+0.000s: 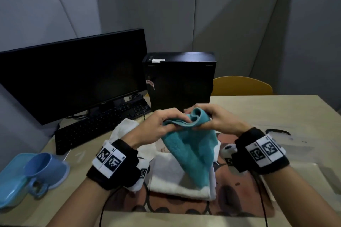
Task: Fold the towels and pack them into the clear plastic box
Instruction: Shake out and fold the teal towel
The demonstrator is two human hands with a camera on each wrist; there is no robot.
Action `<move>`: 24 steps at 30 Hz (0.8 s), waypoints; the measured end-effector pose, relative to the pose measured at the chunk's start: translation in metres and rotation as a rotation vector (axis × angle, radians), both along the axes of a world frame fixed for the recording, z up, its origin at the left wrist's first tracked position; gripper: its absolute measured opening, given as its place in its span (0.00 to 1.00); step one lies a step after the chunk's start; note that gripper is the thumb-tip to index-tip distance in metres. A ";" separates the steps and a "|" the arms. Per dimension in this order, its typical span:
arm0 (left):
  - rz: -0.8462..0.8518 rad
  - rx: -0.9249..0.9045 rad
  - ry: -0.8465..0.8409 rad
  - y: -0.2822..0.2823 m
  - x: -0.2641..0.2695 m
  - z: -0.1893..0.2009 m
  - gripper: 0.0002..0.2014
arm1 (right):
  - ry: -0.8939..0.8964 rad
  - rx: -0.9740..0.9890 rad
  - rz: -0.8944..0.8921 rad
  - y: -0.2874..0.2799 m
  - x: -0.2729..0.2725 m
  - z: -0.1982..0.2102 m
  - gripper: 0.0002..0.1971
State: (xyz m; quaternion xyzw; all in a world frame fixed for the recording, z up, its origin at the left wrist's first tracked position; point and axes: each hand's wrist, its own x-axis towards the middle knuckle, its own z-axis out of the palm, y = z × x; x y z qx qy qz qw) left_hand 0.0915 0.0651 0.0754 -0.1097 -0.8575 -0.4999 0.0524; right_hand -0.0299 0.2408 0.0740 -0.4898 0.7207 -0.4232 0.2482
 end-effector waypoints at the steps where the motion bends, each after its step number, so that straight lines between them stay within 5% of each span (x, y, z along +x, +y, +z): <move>1: 0.013 -0.012 -0.003 -0.003 -0.002 0.006 0.13 | 0.007 -0.042 -0.017 0.003 -0.001 0.008 0.13; 6: 0.104 -0.051 0.009 -0.016 -0.010 0.018 0.09 | 0.106 -0.161 -0.030 0.016 0.002 0.028 0.28; 10: 0.129 -0.035 0.097 -0.012 -0.014 0.022 0.01 | 0.256 -0.189 -0.037 0.019 -0.005 0.031 0.17; 15: 0.090 0.070 -0.080 -0.014 -0.023 0.022 0.24 | 0.324 -0.238 -0.108 0.023 -0.017 0.031 0.15; 20: 0.037 -0.152 -0.179 -0.017 -0.028 0.018 0.08 | 0.313 -0.193 -0.078 0.020 -0.024 0.029 0.13; 24: -0.021 -0.165 -0.241 -0.012 -0.028 0.018 0.11 | 0.278 -0.172 -0.100 0.020 -0.028 0.026 0.16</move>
